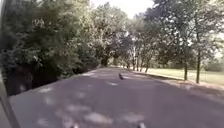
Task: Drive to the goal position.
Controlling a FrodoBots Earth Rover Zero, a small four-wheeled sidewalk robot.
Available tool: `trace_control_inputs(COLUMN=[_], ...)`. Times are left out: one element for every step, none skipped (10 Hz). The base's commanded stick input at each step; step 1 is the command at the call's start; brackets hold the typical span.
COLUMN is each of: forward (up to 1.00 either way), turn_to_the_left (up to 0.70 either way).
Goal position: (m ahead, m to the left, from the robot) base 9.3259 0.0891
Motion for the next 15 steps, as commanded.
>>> trace_control_inputs(forward=[0.7, 0.7, 0.7, 0.7, 0.7, 0.7, 0.7, 0.7, 0.7, 0.7, 0.7, 0.7, 0.7, 0.7, 0.7], turn_to_the_left=[0.0, 0.0, 0.0, 0.0, 0.0, 0.0, 0.0, 0.0, 0.0, 0.0, 0.0, 0.0, 0.0, 0.0, 0.0])
